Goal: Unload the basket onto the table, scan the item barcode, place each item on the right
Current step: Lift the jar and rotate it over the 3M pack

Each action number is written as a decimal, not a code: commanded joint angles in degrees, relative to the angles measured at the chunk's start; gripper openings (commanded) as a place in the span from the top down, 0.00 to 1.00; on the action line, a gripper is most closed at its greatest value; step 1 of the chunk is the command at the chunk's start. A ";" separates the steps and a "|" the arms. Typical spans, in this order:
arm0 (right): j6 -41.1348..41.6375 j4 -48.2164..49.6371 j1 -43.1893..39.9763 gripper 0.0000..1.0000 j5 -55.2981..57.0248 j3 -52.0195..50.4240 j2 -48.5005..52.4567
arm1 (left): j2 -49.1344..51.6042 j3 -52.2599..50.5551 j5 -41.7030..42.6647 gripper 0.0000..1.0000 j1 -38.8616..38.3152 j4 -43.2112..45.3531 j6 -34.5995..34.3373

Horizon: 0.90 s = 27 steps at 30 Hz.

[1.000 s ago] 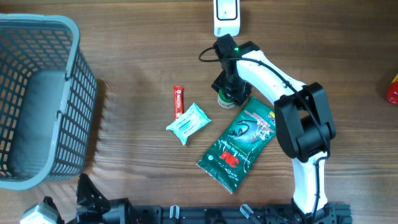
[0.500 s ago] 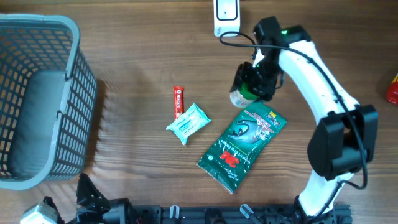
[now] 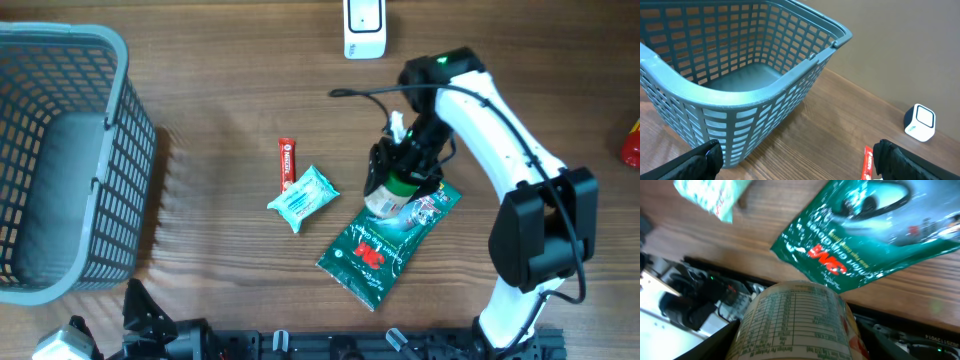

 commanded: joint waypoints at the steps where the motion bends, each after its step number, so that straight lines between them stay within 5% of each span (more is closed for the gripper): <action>1: -1.01 -0.20 3.19 0.40 -2.23 -0.28 -1.68 | -0.15 0.11 0.46 0.00 -0.20 0.20 -0.28; 27: -1.55 -0.20 5.62 0.39 -4.57 -0.31 -1.70 | -0.15 0.11 0.46 0.00 -0.20 0.20 -0.28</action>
